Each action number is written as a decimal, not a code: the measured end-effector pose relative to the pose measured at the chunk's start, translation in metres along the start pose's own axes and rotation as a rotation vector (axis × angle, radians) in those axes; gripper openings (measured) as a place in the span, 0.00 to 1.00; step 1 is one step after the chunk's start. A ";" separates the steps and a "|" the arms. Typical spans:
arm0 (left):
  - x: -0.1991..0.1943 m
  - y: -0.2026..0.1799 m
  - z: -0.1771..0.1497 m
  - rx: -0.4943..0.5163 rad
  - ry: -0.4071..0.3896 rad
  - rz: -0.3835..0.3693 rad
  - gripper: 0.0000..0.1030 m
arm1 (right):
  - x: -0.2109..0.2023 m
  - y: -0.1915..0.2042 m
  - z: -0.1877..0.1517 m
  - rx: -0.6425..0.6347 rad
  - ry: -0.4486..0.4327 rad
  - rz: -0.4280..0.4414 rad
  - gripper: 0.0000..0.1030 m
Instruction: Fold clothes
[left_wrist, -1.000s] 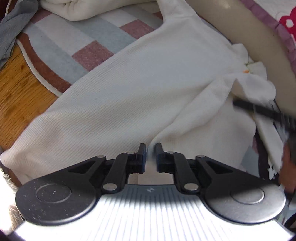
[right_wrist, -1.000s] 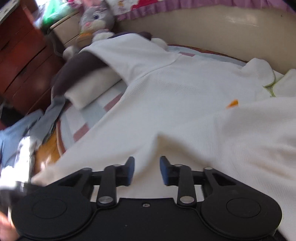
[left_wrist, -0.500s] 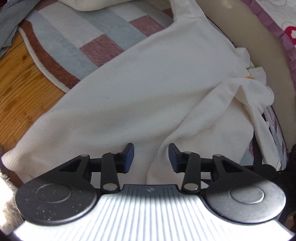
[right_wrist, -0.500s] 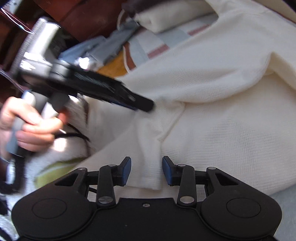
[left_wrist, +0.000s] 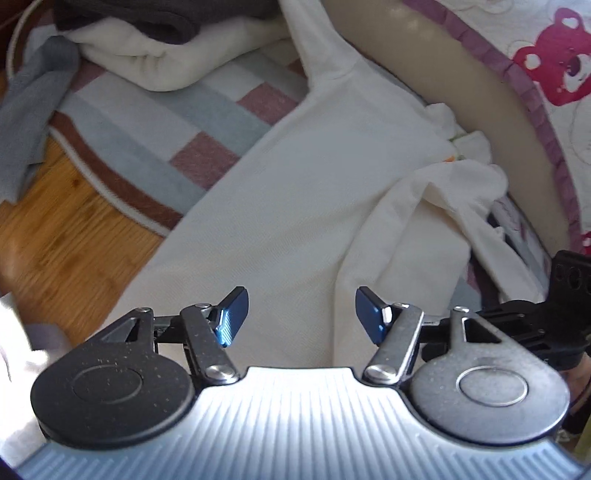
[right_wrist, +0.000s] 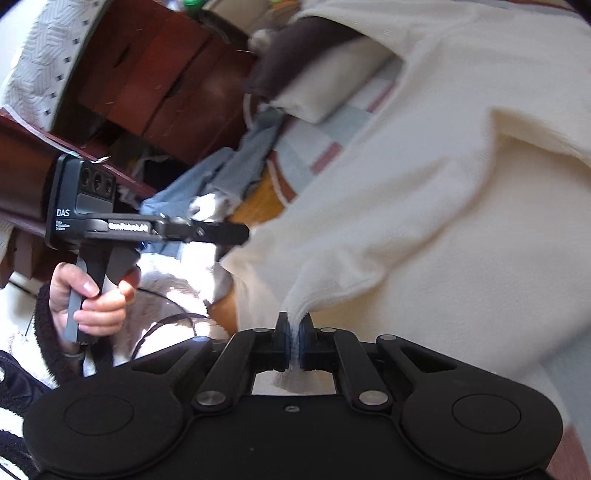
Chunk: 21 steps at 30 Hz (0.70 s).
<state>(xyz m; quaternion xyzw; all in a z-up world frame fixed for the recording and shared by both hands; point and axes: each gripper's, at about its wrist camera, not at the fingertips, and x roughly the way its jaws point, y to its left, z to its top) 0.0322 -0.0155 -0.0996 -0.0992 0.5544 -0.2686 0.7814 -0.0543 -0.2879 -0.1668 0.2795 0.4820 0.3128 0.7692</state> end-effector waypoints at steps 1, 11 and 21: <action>-0.003 -0.001 -0.001 0.008 -0.010 -0.055 0.62 | -0.001 -0.002 0.000 0.021 0.001 0.001 0.07; -0.035 -0.059 -0.039 0.253 -0.137 0.027 0.62 | 0.024 -0.009 0.039 0.174 -0.045 0.240 0.07; -0.003 -0.080 -0.052 0.314 -0.102 0.094 0.77 | 0.025 0.001 0.047 0.176 -0.050 0.353 0.07</action>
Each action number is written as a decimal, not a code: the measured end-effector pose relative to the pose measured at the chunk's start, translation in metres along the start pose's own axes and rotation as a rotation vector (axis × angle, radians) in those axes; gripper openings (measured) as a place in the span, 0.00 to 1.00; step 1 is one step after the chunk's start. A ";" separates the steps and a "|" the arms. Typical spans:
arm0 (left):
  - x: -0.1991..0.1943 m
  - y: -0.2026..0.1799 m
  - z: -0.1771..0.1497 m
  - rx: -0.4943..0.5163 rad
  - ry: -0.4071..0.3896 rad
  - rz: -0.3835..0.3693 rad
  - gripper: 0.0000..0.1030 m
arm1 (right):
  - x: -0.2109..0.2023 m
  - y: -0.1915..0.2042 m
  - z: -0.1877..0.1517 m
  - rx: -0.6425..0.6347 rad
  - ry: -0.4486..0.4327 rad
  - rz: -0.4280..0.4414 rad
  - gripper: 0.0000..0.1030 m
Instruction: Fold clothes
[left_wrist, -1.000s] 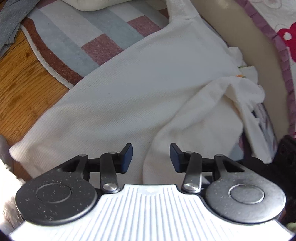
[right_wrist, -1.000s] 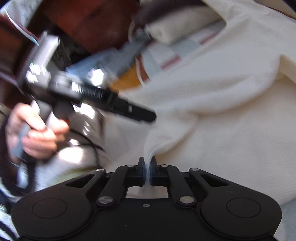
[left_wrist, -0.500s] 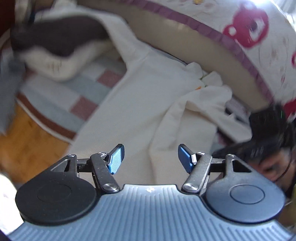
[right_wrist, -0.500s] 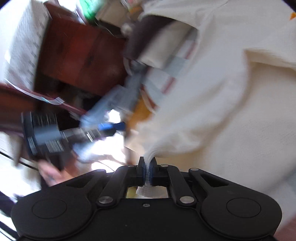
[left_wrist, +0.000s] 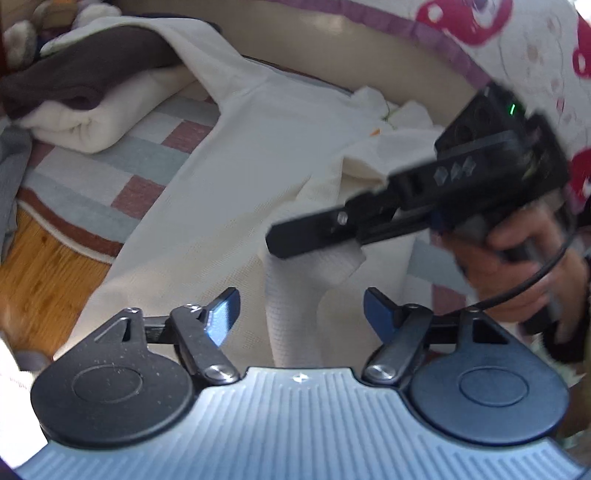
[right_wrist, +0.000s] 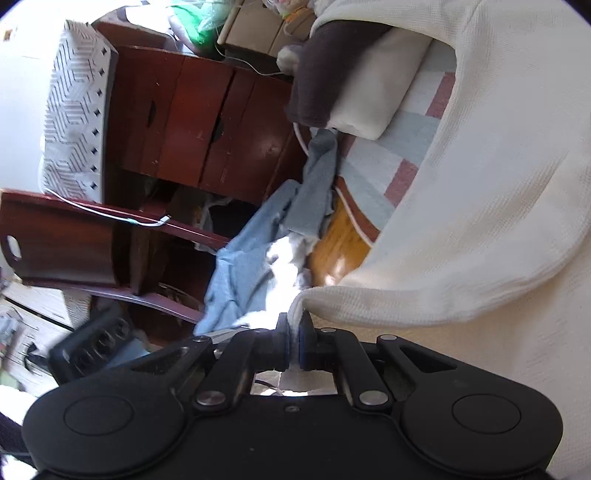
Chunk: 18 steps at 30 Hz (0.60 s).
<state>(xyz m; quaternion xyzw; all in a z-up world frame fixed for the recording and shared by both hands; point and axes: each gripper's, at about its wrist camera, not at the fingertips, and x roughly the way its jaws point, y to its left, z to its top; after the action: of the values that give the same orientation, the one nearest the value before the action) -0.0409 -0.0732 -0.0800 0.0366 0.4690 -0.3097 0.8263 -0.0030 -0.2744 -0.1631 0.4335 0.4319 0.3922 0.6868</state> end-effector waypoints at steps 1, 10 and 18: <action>0.007 -0.003 0.000 0.025 -0.002 0.042 0.77 | -0.003 0.004 -0.001 -0.009 -0.005 0.010 0.07; -0.017 0.033 0.006 -0.088 -0.076 0.311 0.06 | -0.028 0.022 -0.016 -0.127 -0.042 -0.125 0.12; 0.018 0.078 -0.017 -0.150 0.054 0.533 0.05 | -0.036 -0.003 -0.028 -0.195 -0.057 -0.559 0.19</action>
<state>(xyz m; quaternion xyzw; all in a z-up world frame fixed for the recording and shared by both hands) -0.0041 -0.0128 -0.1217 0.1055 0.4865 -0.0448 0.8661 -0.0403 -0.3006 -0.1644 0.2408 0.4753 0.2152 0.8184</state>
